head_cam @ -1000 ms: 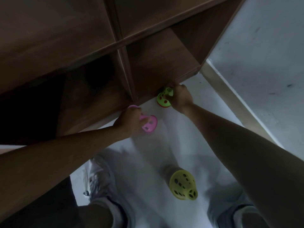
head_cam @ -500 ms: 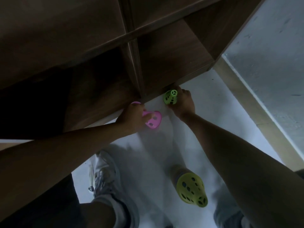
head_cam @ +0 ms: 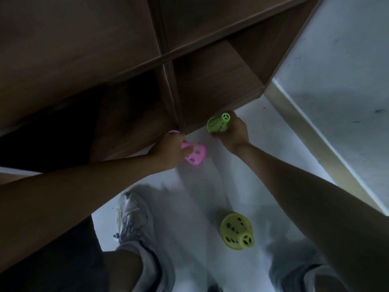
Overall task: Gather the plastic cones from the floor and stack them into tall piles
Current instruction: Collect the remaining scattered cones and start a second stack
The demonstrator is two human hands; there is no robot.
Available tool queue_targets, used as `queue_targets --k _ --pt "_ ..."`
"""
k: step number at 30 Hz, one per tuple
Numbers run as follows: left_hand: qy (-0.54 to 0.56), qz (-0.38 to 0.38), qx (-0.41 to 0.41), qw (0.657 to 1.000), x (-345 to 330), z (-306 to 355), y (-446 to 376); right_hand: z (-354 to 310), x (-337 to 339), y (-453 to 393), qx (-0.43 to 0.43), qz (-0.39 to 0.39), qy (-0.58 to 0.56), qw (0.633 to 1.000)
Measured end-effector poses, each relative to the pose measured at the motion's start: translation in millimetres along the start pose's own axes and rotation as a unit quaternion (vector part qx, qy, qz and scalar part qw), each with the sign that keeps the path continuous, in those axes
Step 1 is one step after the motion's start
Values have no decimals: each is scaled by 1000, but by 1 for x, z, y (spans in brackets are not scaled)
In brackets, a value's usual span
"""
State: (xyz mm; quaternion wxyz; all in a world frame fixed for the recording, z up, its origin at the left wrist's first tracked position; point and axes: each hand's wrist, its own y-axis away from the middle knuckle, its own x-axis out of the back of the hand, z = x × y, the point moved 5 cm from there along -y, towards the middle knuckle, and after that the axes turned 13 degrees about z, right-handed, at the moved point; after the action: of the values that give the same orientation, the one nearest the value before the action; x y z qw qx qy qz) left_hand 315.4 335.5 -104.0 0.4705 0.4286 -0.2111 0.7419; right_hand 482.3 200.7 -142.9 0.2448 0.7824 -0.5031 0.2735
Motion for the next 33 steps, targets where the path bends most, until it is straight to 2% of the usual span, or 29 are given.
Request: queue_targets --k 15,19,27,33 --pt "-69 67 -78 992 69 81 80 -50 131 116 22 -26 -101 994" --pt "-96 45 -91 990 92 102 112 -51 153 157 45 -54 -111 991" --pt "-107 0 -134 985 133 134 171 -37 162 223 102 -151 -26 983" --pt "-98 3 -154 983 133 152 188 -21 153 247 124 -171 31 977"
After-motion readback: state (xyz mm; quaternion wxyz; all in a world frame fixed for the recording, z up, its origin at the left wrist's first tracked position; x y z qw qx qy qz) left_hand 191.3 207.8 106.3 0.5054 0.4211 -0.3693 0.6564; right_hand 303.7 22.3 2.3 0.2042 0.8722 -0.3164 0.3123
